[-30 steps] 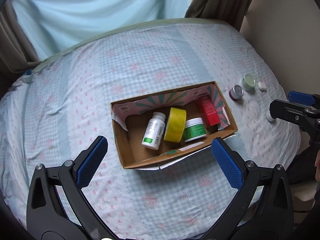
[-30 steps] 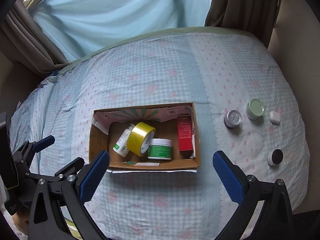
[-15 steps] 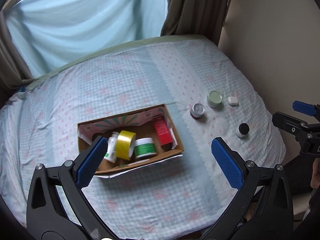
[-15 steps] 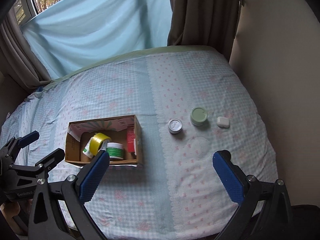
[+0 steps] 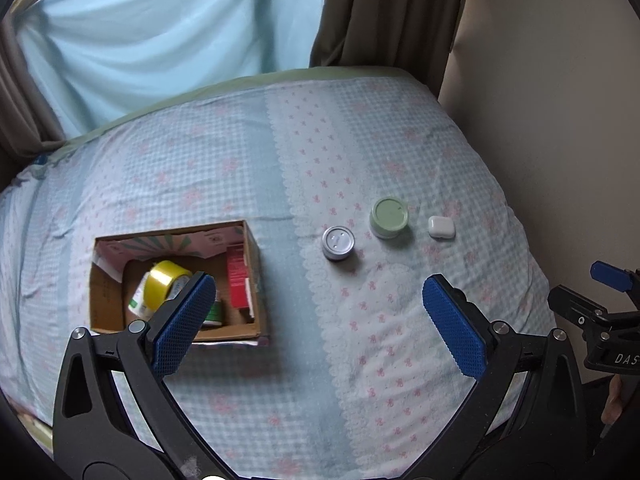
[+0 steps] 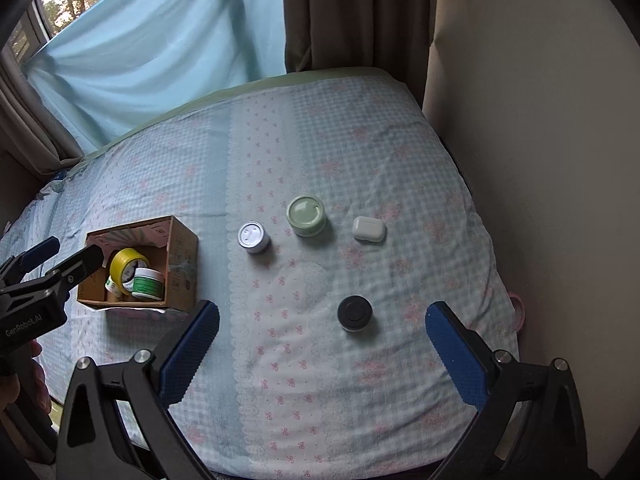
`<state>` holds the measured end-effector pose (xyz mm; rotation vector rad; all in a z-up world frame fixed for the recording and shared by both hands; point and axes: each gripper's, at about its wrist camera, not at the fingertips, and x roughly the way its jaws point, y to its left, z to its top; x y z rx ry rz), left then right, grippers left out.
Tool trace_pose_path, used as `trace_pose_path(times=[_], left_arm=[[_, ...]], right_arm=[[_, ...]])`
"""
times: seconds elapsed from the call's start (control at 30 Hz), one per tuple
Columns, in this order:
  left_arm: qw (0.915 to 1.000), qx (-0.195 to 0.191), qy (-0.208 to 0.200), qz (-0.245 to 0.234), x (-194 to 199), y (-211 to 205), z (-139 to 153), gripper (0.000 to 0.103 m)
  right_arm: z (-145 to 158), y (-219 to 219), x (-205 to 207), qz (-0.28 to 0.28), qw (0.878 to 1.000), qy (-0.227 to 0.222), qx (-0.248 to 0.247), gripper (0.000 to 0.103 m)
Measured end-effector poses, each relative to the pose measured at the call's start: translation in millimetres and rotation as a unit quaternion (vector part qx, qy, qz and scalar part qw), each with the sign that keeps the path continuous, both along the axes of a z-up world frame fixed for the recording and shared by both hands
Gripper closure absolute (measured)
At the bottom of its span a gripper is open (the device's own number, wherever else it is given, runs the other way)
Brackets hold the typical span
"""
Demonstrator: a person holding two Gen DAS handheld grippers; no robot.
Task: Organize rigid objects
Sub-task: 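Withdraw both tools from the box toward the remaining small items, then grasp the silver tin with left tool while right tool grasps black-lidded jar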
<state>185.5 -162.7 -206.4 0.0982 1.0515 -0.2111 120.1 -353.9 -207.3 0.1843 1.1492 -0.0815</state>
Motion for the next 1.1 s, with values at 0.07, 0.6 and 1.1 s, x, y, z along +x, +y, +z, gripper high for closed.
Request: trace_pose_path(times=[0.07,0.6,1.1], left_arm=[[1.0000,-0.003,0.009,-0.001,8.7,-11.0,-20.7,0.000],[0.9988,0.035,0.022,-0.025,77.2,-56.3,-216.4,0.000],[0.9985,0.036,-0.041,-0.008,113.8,-59.7,-295.7,0.000]], right_arm=[[-16.6,-12.0,1.6,-0.012,1.000,0.008,0.008,0.000],[-177.2,-24.7,-2.0,-0.075,0.997,-0.010,0.017,0.002],[-269.4,-7.8,6.4,-0.095,0.992,-0.066,-0.058,0.012]])
